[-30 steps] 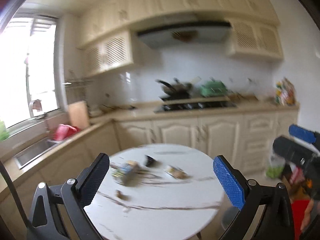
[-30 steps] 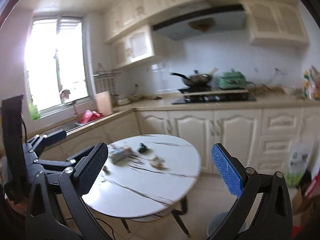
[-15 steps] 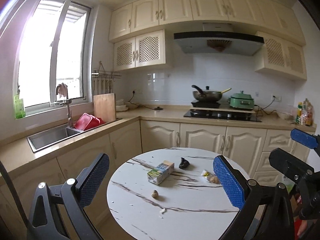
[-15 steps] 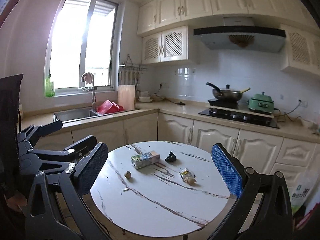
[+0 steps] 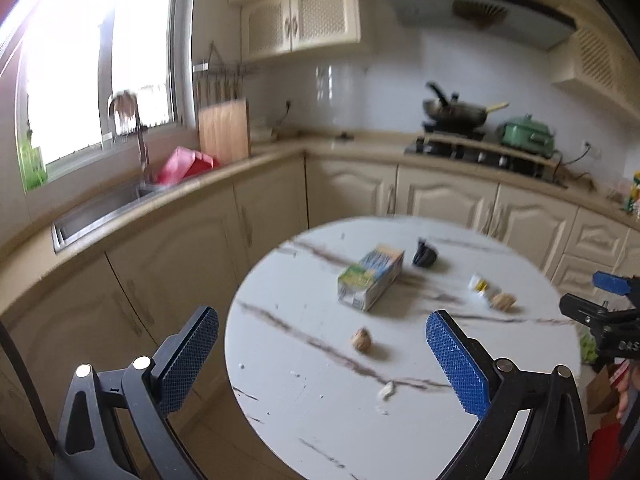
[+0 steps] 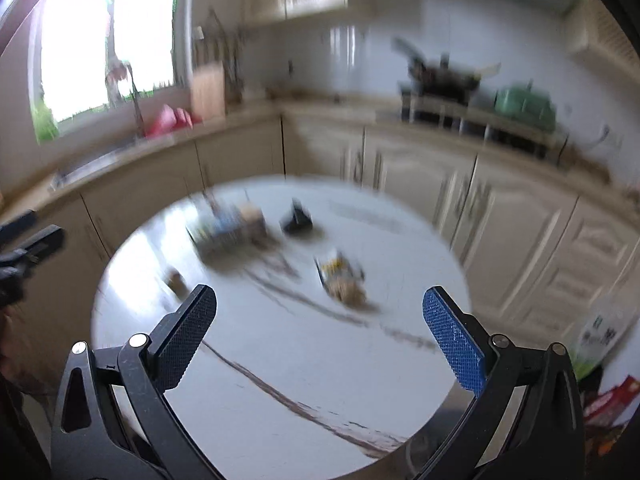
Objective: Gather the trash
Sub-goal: 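Grasp the brown crumpled paper with the right tool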
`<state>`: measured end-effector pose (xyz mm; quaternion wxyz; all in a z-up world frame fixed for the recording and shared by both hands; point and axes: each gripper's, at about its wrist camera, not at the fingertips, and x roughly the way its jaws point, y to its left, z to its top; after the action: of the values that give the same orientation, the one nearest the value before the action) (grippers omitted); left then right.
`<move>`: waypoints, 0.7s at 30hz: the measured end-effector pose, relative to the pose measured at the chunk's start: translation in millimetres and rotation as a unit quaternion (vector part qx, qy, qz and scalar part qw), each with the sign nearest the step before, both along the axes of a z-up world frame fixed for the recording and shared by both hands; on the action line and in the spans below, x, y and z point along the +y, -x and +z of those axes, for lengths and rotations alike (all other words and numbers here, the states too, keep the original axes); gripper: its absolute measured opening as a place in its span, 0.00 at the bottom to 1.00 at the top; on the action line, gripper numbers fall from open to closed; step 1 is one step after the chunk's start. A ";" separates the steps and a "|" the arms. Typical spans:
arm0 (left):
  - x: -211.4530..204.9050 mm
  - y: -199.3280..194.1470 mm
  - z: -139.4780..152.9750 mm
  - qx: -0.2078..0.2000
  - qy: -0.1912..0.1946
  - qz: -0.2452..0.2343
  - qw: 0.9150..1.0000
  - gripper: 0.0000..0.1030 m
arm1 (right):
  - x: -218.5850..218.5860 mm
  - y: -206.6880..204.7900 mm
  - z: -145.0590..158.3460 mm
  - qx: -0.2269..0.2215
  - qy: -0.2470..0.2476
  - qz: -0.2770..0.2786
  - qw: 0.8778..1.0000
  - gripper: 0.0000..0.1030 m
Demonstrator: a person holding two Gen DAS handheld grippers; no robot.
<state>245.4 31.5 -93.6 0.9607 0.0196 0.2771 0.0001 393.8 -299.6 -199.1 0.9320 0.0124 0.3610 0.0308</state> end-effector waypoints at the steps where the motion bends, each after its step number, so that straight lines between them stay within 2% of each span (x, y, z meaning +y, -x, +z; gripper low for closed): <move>1: 1.8 -8.9 -3.2 0.012 0.002 0.001 1.000 0.99 | -3.2 -9.7 -9.6 0.014 -0.003 0.005 1.000 1.00; 7: 14.7 -78.6 -18.6 0.066 0.023 -0.009 0.997 0.99 | -20.5 -68.3 -65.6 0.080 0.000 0.020 0.997 1.00; 10: 17.6 -116.4 -19.9 0.086 0.026 -0.020 0.996 0.99 | -26.3 -84.5 -85.8 0.102 0.006 0.027 0.994 0.96; 13: 16.5 -157.6 -19.7 0.101 0.015 -0.033 0.994 0.99 | -30.1 -95.1 -100.2 0.115 0.007 0.037 0.993 0.87; 15: 13.5 -181.9 -19.7 0.106 0.001 -0.046 0.993 0.99 | -29.4 -101.7 -103.4 0.123 0.005 0.046 0.991 0.69; 18: 7.4 -218.9 -19.8 0.109 -0.017 -0.072 0.991 0.99 | -30.7 -101.8 -100.5 0.121 0.008 0.056 0.991 0.54; 19: 5.5 -229.1 -20.9 0.111 -0.017 -0.083 0.990 0.99 | -31.1 -102.2 -100.8 0.123 0.010 0.058 0.991 0.50; 20: 3.2 -243.4 -22.6 0.117 -0.016 -0.097 0.988 0.99 | -31.5 -102.0 -100.8 0.122 0.011 0.061 0.991 0.41; 21: 1.1 -255.2 -28.4 0.122 -0.013 -0.109 0.987 0.99 | -32.0 -101.0 -99.6 0.122 0.008 0.066 0.990 0.38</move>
<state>500.6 32.6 -122.0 0.9138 0.0618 0.3880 -0.1029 494.8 -331.5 -298.7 0.8769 -0.0154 0.4724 0.0875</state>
